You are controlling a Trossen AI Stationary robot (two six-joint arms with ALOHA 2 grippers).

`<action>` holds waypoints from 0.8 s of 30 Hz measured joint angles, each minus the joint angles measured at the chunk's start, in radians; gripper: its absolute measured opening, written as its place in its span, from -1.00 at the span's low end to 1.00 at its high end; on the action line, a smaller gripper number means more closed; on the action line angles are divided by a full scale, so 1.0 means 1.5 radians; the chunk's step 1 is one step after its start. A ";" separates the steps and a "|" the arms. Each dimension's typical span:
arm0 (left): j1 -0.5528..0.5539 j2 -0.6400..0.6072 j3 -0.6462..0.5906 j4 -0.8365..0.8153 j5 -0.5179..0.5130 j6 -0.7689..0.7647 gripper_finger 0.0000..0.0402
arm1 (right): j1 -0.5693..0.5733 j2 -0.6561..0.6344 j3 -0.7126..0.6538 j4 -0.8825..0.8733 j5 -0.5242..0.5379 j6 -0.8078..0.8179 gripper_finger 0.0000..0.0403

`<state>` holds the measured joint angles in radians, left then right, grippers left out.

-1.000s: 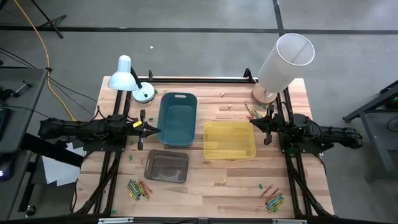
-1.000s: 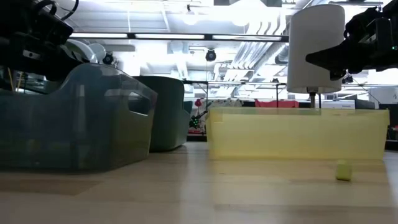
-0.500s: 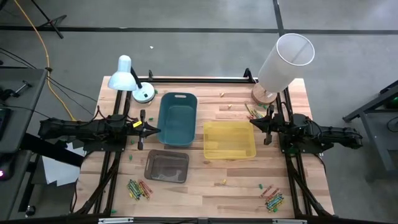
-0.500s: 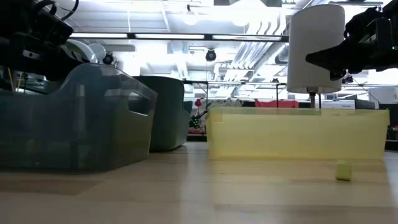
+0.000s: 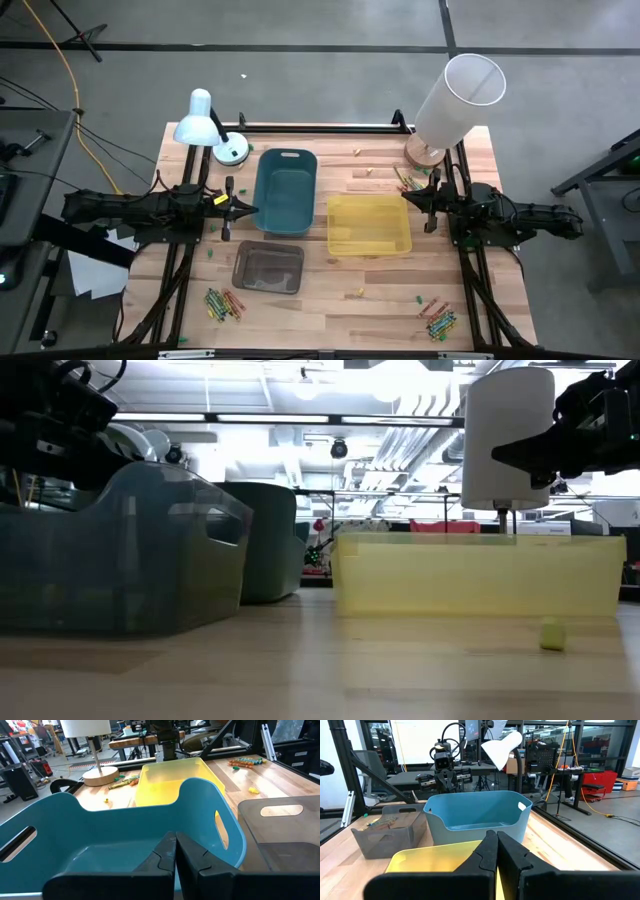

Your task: Sort crayons

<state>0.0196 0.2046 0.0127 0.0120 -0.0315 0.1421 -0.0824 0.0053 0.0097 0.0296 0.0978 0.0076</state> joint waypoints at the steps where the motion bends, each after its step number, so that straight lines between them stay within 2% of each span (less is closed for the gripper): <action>1: 0.000 0.000 0.000 0.000 0.000 0.000 -1.00 | 0.000 0.000 0.000 0.000 0.000 0.000 -1.00; 13: 0.000 0.000 0.000 0.000 0.000 0.000 -1.00 | 0.000 0.000 0.000 0.000 0.000 0.000 -1.00; 19: 0.000 0.000 0.000 0.000 0.000 0.000 -1.00 | -0.001 0.000 0.000 0.002 0.002 -0.056 -1.00; 24: 0.000 0.000 0.000 0.000 0.000 0.000 -1.00 | -0.001 0.000 0.000 0.026 0.003 0.018 -1.00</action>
<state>0.0196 0.2046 0.0127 0.0120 -0.0315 0.1421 -0.0834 0.0059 0.0101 0.0684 0.1017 0.0341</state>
